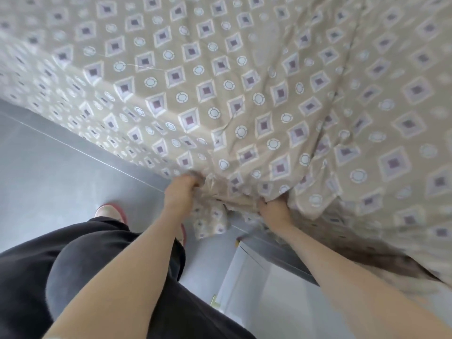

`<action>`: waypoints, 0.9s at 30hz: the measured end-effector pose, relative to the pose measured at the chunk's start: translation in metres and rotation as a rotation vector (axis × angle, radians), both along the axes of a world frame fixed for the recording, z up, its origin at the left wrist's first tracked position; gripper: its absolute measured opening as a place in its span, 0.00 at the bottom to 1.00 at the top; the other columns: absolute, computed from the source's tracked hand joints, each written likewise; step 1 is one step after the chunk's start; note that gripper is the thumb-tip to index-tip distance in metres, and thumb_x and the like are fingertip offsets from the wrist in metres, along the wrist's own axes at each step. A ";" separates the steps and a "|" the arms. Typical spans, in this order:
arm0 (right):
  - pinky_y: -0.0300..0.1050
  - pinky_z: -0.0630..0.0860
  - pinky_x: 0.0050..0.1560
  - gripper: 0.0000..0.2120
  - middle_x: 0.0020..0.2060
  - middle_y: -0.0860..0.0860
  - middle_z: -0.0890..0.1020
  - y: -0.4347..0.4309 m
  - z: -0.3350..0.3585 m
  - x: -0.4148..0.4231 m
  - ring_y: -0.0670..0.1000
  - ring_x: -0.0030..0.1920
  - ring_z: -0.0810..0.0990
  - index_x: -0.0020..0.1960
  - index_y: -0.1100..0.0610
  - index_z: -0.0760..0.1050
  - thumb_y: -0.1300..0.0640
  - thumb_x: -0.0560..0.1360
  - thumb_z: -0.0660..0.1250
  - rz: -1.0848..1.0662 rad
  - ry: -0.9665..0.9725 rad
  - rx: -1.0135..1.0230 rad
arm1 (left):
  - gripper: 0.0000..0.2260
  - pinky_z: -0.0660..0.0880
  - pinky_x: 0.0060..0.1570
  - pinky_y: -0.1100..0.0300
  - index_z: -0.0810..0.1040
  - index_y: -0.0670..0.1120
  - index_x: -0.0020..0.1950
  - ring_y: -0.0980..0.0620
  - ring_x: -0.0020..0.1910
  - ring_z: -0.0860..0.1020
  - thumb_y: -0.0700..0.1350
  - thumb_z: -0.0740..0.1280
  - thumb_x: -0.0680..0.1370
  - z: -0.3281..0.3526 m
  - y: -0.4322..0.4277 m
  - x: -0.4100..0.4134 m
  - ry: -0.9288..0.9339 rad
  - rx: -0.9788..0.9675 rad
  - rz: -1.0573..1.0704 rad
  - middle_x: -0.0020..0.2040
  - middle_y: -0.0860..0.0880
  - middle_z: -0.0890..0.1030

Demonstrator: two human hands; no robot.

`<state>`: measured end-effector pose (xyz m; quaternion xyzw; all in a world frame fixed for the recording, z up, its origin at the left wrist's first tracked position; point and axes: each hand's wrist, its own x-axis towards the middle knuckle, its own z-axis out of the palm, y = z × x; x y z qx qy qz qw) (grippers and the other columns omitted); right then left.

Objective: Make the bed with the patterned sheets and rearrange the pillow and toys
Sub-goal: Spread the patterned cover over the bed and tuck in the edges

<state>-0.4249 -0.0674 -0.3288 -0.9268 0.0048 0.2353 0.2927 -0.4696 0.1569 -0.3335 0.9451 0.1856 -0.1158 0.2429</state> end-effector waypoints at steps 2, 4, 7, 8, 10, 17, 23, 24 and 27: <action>0.45 0.69 0.41 0.08 0.36 0.56 0.76 0.003 -0.001 0.006 0.54 0.42 0.74 0.39 0.62 0.72 0.64 0.77 0.61 -0.043 0.007 -0.084 | 0.18 0.70 0.37 0.52 0.79 0.40 0.51 0.40 0.50 0.72 0.26 0.60 0.66 0.012 -0.002 0.006 -0.273 0.013 0.087 0.48 0.41 0.74; 0.47 0.70 0.40 0.12 0.32 0.57 0.75 0.005 -0.004 0.012 0.56 0.42 0.77 0.34 0.61 0.71 0.66 0.77 0.59 -0.041 0.015 -0.108 | 0.22 0.72 0.38 0.47 0.78 0.38 0.54 0.38 0.50 0.72 0.24 0.60 0.64 0.016 -0.003 0.012 -0.334 0.055 0.002 0.49 0.38 0.73; 0.50 0.75 0.55 0.07 0.45 0.60 0.79 0.004 -0.005 0.013 0.59 0.53 0.79 0.50 0.61 0.74 0.58 0.79 0.61 -0.113 0.110 -0.067 | 0.21 0.74 0.51 0.47 0.75 0.46 0.63 0.42 0.58 0.72 0.30 0.60 0.73 0.004 -0.005 0.006 0.124 -0.004 0.074 0.59 0.43 0.70; 0.49 0.74 0.57 0.10 0.49 0.58 0.79 0.001 -0.008 0.012 0.58 0.56 0.78 0.54 0.59 0.74 0.54 0.79 0.62 -0.111 0.081 -0.077 | 0.19 0.74 0.51 0.48 0.76 0.48 0.61 0.42 0.58 0.72 0.31 0.59 0.75 0.000 -0.005 0.002 0.221 -0.013 0.140 0.60 0.44 0.70; 0.47 0.70 0.57 0.15 0.54 0.54 0.79 -0.003 -0.011 0.010 0.56 0.59 0.75 0.60 0.57 0.74 0.50 0.78 0.64 -0.106 0.023 -0.063 | 0.18 0.75 0.51 0.48 0.77 0.49 0.59 0.42 0.57 0.73 0.33 0.59 0.76 -0.005 -0.003 -0.001 0.261 -0.032 0.185 0.59 0.45 0.69; 0.40 0.72 0.36 0.10 0.32 0.49 0.78 -0.008 -0.016 0.007 0.52 0.35 0.82 0.44 0.58 0.74 0.52 0.77 0.61 -0.178 0.251 -0.121 | 0.23 0.62 0.69 0.49 0.68 0.48 0.71 0.44 0.70 0.62 0.45 0.66 0.77 0.002 -0.011 0.024 0.440 -0.254 -0.016 0.68 0.45 0.69; 0.33 0.73 0.24 0.08 0.31 0.49 0.79 -0.009 -0.003 0.021 0.42 0.21 0.76 0.52 0.59 0.75 0.56 0.76 0.66 -0.364 0.478 0.246 | 0.18 0.74 0.57 0.55 0.77 0.42 0.60 0.48 0.53 0.78 0.41 0.74 0.71 0.025 -0.004 0.035 0.265 -0.748 0.350 0.54 0.45 0.80; 0.33 0.73 0.24 0.08 0.28 0.48 0.80 -0.011 0.002 0.021 0.43 0.21 0.76 0.49 0.57 0.75 0.53 0.76 0.67 -0.343 0.484 0.287 | 0.14 0.74 0.59 0.53 0.78 0.41 0.57 0.46 0.52 0.79 0.39 0.72 0.73 0.025 -0.005 0.035 0.239 -0.707 0.316 0.52 0.44 0.81; 0.30 0.72 0.34 0.14 0.34 0.48 0.79 -0.012 0.012 0.020 0.45 0.34 0.76 0.55 0.61 0.75 0.50 0.80 0.61 -0.260 0.303 0.325 | 0.05 0.77 0.54 0.49 0.80 0.42 0.51 0.43 0.48 0.80 0.40 0.68 0.76 0.023 -0.010 0.033 0.099 -0.533 0.316 0.45 0.44 0.81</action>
